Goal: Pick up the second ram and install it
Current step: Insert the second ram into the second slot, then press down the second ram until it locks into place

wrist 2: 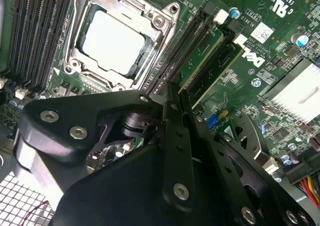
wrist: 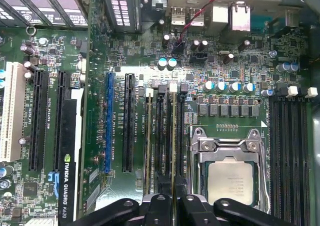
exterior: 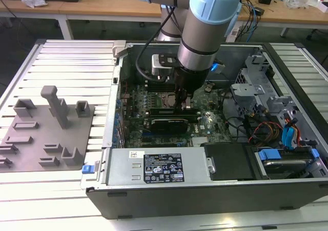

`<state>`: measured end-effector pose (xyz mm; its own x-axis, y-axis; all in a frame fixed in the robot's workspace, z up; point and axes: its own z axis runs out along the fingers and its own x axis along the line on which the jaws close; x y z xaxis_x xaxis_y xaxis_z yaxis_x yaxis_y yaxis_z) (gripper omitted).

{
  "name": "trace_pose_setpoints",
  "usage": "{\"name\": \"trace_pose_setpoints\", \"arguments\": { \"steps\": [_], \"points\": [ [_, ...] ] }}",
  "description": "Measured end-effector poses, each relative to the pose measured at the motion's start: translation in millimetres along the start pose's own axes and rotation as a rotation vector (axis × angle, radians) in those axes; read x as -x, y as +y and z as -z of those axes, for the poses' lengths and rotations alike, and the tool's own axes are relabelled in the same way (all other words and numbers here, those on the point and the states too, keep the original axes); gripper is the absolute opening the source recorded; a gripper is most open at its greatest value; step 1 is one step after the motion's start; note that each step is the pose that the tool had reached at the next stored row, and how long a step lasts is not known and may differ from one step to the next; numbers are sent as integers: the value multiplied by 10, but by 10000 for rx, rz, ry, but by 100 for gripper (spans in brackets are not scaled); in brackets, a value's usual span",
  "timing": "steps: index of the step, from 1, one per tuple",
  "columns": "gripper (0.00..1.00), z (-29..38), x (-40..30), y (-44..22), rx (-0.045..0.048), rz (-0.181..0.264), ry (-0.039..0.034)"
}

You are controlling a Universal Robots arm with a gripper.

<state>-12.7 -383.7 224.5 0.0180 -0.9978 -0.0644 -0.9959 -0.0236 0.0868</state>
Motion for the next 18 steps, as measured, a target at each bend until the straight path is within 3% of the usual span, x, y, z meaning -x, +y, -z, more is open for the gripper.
{"name": "trace_pose_setpoints", "arguments": {
  "steps": [4, 6, 8, 9, 11, 18],
  "points": [
    [21, 23, 2, 2, -1, 0, 0],
    [21, 117, 8, 10, -3, 1, 2],
    [21, 296, 40, 25, -5, -4, 43],
    [13, 376, 52, 31, -9, -1, 47],
    [11, 475, 59, 41, -19, -2, 49],
    [11, 495, 60, 34, -21, -3, 49]
  ]
}}
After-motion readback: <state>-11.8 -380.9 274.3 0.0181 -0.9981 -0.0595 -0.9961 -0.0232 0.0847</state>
